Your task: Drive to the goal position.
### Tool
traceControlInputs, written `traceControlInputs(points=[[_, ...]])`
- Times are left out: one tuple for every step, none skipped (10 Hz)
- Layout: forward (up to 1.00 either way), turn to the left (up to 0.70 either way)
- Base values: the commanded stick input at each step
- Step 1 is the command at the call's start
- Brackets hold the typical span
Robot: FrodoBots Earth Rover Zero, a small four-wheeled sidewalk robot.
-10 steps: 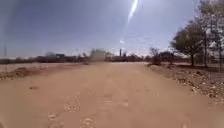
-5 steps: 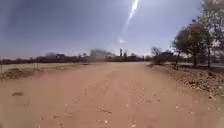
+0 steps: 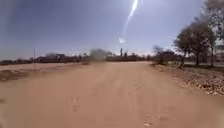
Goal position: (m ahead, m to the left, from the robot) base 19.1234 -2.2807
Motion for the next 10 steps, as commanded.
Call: traceControlInputs(points=[[1.00, -0.14], [1.00, -0.03], [1.00, 0.00], [1.00, 0.00], [1.00, 0.00], [1.00, 0.00], [1.00, 0.00], [1.00, 0.00], [1.00, 0.00], [1.00, 0.00]])
